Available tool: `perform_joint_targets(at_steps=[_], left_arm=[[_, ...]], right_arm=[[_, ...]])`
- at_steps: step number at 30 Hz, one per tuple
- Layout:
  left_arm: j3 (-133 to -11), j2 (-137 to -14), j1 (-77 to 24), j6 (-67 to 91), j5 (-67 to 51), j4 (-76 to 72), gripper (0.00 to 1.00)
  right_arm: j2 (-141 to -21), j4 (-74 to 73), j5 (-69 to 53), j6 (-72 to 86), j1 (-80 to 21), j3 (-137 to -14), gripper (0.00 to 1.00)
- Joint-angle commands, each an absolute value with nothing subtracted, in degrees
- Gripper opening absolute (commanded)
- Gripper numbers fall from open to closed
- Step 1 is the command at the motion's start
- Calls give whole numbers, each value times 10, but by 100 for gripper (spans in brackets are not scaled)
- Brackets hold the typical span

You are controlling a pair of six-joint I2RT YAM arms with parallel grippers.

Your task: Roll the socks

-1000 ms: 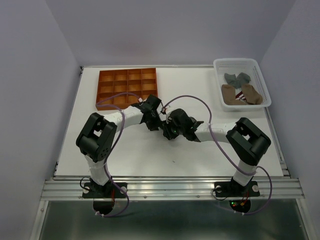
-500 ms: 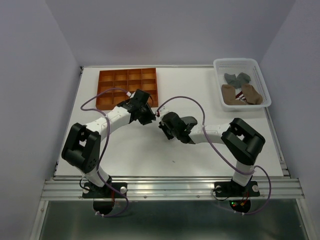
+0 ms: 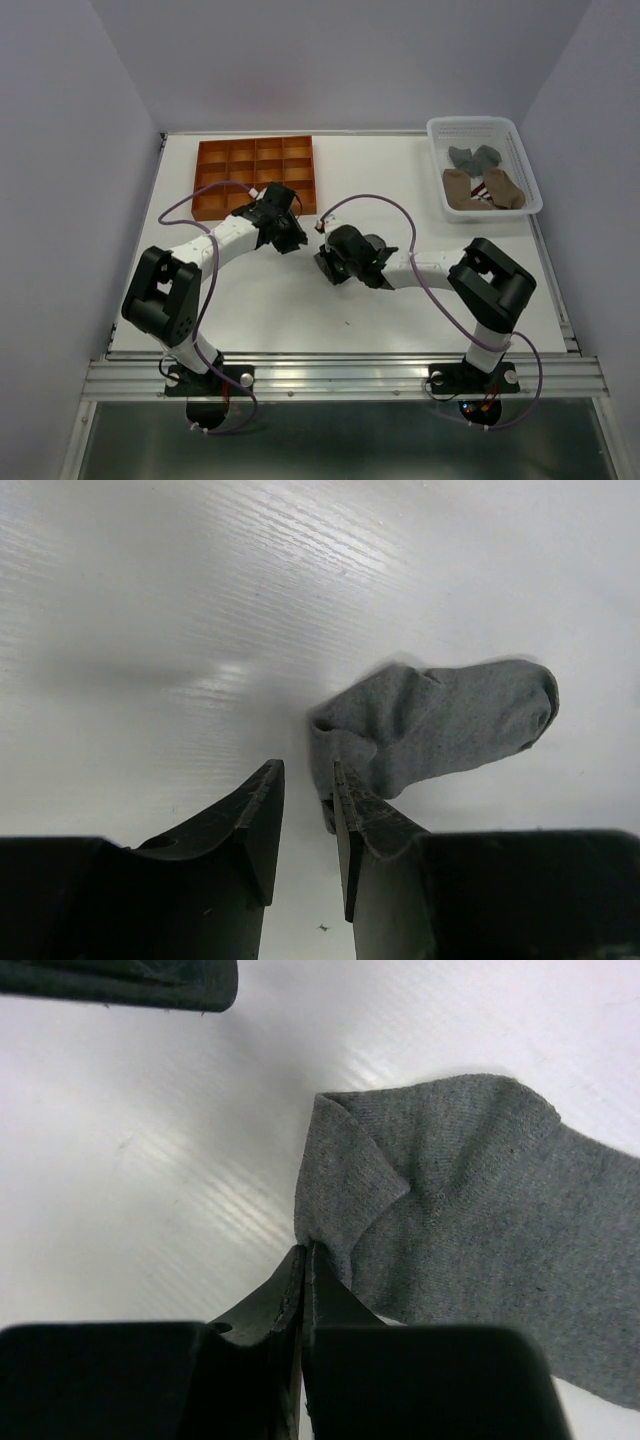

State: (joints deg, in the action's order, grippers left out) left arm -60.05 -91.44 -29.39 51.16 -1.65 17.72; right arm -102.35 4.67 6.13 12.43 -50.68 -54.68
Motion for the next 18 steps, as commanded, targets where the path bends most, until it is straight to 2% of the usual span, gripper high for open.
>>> perform_joint_targets(at_steps=[1, 12, 15, 18], left_arm=[[-591, -889, -292, 508, -18, 172, 38], [-571, -882, -292, 503, -42, 157, 39], [-567, -880, -293, 498, -53, 149, 42], [-563, -882, -294, 492, -65, 136, 50]], right_arm=[[-1000, 85, -10, 199, -491, -524, 1], [-979, 221, -184, 313, -414, -457, 1], [-980, 256, -226, 341, -397, -444, 1], [-981, 268, -236, 346, -390, -441, 1]])
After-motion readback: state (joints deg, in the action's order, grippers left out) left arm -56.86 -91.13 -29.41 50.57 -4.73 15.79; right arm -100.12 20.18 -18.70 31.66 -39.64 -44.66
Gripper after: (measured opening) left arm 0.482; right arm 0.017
